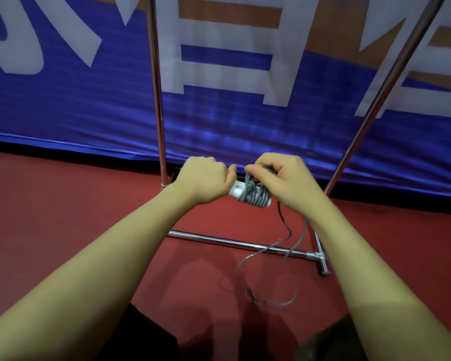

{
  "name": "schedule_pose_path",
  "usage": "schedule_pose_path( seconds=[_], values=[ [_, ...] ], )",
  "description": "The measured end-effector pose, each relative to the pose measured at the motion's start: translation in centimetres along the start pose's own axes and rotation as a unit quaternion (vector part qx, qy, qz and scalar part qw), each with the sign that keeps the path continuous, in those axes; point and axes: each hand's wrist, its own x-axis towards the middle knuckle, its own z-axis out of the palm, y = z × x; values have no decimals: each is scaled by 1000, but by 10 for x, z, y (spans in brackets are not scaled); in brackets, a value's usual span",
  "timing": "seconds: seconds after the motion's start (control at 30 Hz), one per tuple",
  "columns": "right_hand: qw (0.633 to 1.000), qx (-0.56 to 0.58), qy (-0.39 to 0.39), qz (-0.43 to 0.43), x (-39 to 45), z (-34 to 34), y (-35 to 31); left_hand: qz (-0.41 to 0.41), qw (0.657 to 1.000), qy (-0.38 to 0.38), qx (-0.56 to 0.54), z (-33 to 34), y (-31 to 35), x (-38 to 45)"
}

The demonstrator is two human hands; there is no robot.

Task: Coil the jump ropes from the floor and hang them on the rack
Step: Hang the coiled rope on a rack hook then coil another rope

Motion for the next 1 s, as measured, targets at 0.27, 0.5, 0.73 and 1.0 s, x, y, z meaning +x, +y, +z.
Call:
schedule_pose_path(
  seconds=[0.27, 0.5, 0.73, 1.0],
  values=[
    [987, 129, 4, 99, 0, -10, 11, 137, 984, 114, 0, -7, 5, -5],
    [951, 291, 12, 109, 1, -4, 11, 145, 961, 219, -88, -17, -3, -8],
    [916, 387, 15, 103, 7, 9, 10, -38, 935, 143, -323, -35, 11, -11],
    [920, 368, -76, 113, 3, 11, 5, -230, 921, 60, -309, -32, 13, 8]
  ],
)
